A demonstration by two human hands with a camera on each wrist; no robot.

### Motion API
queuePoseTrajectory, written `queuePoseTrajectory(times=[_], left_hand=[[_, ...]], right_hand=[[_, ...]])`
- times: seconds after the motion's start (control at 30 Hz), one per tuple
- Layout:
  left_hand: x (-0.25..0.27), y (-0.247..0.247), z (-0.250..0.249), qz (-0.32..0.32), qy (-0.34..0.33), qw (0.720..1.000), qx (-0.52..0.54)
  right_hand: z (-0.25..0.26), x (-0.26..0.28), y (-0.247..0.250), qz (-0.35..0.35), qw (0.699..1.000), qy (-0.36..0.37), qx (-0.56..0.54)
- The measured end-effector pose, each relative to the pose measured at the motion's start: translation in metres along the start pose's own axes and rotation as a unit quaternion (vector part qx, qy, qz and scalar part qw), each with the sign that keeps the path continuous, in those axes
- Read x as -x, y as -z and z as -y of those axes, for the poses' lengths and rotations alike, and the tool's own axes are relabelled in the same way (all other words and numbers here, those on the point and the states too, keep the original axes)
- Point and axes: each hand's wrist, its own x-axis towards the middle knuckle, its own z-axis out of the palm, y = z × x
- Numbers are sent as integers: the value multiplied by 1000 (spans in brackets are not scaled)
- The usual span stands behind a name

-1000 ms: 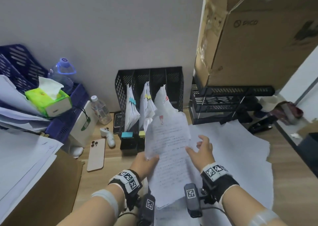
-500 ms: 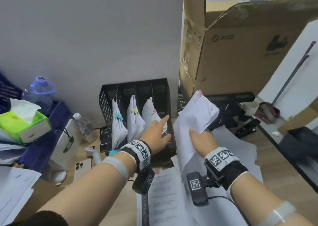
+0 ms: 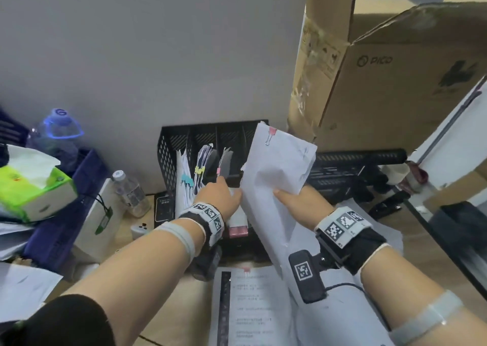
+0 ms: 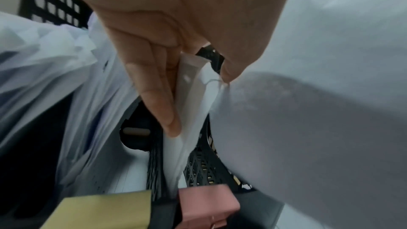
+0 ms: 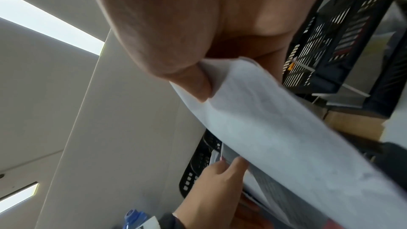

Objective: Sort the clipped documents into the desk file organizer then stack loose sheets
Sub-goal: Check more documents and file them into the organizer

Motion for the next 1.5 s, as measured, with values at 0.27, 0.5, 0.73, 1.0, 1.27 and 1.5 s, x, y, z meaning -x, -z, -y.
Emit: queuePoseTrajectory(times=[0.27, 0.5, 0.73, 1.0, 1.27, 1.5], left_hand=[[9, 21, 21, -42, -50, 993, 97], [14, 22, 31, -39, -86, 989, 116], [18, 15, 27, -11, -103, 983, 150], [44, -13, 36, 5, -145, 954, 262], [110, -99, 86, 175, 45, 968, 173], [167, -163, 112, 211, 233, 908, 278]], right_hand=[[48, -51, -55, -49, 996, 50, 48], [39, -71, -93, -90, 995, 12, 34], [17, -72, -102, -47, 988, -16, 148], [-24, -47, -103, 34, 993, -67, 88], [-126, 11, -108, 187, 932, -221, 218], [-181, 55, -124, 174, 912, -314, 199]])
